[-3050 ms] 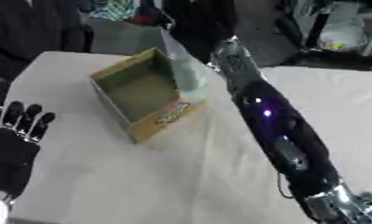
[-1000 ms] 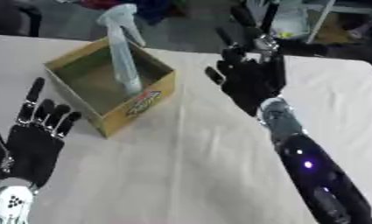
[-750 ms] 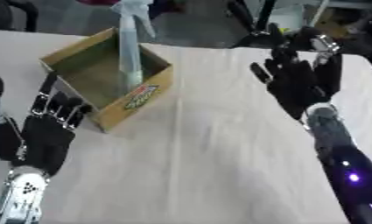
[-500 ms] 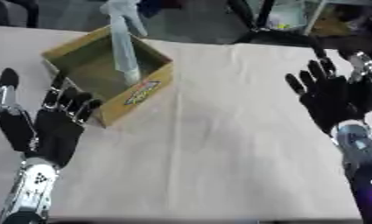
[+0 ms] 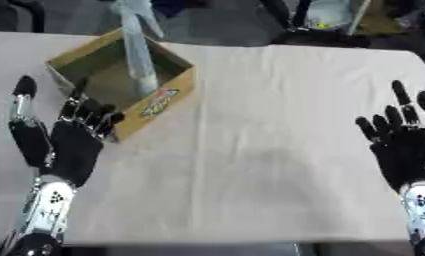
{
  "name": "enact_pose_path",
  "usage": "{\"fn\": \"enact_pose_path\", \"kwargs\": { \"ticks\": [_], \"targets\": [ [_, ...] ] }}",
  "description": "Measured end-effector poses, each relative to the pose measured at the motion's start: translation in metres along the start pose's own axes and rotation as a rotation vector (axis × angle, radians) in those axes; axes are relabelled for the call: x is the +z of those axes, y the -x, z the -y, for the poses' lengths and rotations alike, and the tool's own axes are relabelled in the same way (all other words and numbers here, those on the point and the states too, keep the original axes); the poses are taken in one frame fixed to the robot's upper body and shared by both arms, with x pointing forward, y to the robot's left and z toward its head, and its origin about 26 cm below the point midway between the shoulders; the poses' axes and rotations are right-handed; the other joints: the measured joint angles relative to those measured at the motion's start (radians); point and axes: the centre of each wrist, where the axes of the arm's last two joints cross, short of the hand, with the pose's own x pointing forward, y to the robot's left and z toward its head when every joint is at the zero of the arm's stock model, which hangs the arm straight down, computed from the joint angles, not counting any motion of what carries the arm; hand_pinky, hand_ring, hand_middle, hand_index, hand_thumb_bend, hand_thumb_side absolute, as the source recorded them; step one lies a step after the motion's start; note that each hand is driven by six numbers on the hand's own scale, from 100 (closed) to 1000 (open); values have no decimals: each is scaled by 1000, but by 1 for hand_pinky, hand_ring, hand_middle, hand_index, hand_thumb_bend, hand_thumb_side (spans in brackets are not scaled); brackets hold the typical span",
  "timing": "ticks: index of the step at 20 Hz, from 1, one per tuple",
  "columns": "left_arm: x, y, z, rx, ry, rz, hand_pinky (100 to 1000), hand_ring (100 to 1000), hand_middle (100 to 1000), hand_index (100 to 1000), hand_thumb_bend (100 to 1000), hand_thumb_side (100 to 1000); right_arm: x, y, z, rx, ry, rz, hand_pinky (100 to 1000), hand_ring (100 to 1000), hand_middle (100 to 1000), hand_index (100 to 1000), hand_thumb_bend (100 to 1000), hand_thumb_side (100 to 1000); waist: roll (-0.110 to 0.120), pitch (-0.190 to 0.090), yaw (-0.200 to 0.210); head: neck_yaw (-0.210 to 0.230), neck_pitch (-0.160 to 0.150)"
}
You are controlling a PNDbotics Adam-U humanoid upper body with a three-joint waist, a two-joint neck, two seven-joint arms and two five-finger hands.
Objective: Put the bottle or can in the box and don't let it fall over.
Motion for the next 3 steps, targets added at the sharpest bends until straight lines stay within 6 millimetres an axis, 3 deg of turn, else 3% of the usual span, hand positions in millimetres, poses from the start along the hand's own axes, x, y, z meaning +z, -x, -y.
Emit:
{"fn": "enact_pose_path", "kwargs": {
  "ticks": [3],
  "targets": [
    [-1,0,1,-6,2,2,602,573,402,1000,405,856,0,0,-1,2,3,8,507,235,235,1000,100,478,6,20,1,4,0]
  ]
}}
